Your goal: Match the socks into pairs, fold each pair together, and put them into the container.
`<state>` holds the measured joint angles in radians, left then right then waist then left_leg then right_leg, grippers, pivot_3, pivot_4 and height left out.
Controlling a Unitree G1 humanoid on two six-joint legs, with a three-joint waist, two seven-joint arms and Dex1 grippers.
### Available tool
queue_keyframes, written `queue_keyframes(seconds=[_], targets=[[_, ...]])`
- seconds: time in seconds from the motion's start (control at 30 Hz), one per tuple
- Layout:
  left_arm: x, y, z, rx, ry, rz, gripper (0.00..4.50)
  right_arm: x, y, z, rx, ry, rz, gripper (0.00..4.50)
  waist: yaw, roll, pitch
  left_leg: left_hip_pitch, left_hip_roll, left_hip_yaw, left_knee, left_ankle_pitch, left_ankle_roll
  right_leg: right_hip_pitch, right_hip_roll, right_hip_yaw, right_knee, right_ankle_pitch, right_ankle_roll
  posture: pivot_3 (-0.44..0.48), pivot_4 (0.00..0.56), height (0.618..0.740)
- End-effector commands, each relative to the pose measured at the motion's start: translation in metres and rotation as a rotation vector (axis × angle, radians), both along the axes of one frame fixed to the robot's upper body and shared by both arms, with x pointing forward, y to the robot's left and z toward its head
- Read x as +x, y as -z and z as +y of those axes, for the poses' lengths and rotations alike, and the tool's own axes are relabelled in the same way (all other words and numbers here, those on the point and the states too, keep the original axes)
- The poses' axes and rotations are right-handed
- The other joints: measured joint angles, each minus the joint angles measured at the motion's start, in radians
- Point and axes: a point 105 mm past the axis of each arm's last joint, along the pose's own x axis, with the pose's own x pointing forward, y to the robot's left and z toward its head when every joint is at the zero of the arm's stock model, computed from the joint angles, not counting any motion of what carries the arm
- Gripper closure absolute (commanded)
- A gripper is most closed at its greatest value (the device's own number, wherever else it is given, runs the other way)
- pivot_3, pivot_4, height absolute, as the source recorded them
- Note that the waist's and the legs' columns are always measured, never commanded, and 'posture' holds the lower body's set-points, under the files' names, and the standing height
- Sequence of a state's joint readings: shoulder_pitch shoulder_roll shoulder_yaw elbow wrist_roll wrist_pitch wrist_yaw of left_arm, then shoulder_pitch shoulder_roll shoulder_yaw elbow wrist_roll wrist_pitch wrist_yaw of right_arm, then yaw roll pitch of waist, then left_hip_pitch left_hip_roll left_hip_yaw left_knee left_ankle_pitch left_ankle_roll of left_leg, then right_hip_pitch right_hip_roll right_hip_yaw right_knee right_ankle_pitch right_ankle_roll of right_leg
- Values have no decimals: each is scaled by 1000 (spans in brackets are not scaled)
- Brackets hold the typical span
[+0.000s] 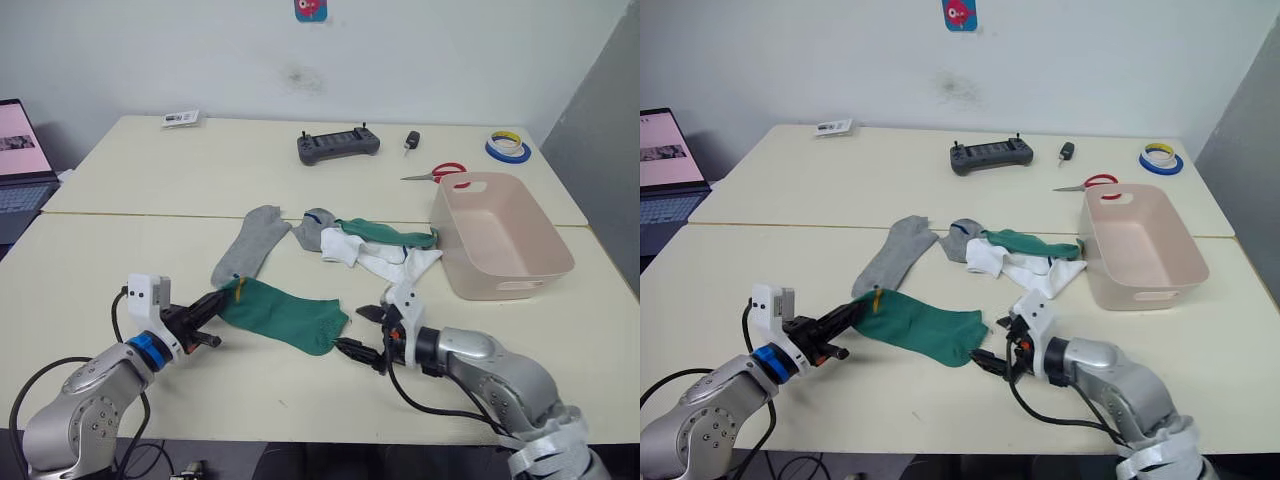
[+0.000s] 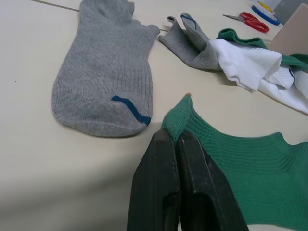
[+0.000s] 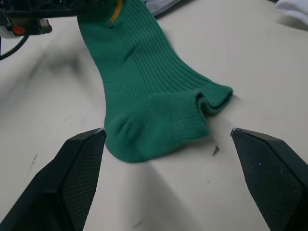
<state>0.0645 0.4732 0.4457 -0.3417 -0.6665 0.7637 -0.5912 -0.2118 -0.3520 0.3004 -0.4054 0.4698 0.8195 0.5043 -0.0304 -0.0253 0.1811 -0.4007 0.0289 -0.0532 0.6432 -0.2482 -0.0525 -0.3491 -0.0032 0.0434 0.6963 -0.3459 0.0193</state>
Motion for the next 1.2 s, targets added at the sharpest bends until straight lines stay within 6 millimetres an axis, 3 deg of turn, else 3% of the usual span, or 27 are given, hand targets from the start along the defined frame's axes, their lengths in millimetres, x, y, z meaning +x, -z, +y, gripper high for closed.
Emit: queue_keyframes(seconds=[0.03,0.13,0.43,0.5,0.83,1.03,1.2], targets=[[-1,-8,0,14,-4,-39,4479,6,-5,6,7,2,-34,0,0,0,0,0,0,0,0,0,0,0,0,0,0,0,0,0,150,737],[-1,-8,-1,13,-9,-41,4500,10,-4,11,13,10,-24,641,0,0,0,0,0,0,0,0,0,0,0,0,0,0,0,0,150,737],[-8,-8,-3,14,-8,-43,4500,14,-2,12,-22,-10,-44,3942,-1,0,0,0,0,0,0,0,0,0,0,0,0,0,0,0,150,737],[-13,-9,-6,4,0,-40,4500,11,-3,10,-27,-26,-50,4462,-1,0,0,0,0,0,0,0,0,0,0,0,0,0,0,0,150,737],[-56,-15,-34,-147,115,50,4500,-26,-24,-44,-65,-118,10,4462,1,0,0,0,0,0,0,0,0,0,-1,0,-1,0,0,0,150,737],[-71,9,-46,-152,88,131,4500,-40,-13,-71,-161,-109,64,4462,1,0,0,0,0,0,-1,0,0,1,0,0,-2,0,0,0,150,737],[-74,32,-51,-131,10,153,4500,-38,-3,-72,-213,-98,44,4462,1,0,0,0,-1,1,-1,0,0,1,0,1,-3,0,0,0,150,737]])
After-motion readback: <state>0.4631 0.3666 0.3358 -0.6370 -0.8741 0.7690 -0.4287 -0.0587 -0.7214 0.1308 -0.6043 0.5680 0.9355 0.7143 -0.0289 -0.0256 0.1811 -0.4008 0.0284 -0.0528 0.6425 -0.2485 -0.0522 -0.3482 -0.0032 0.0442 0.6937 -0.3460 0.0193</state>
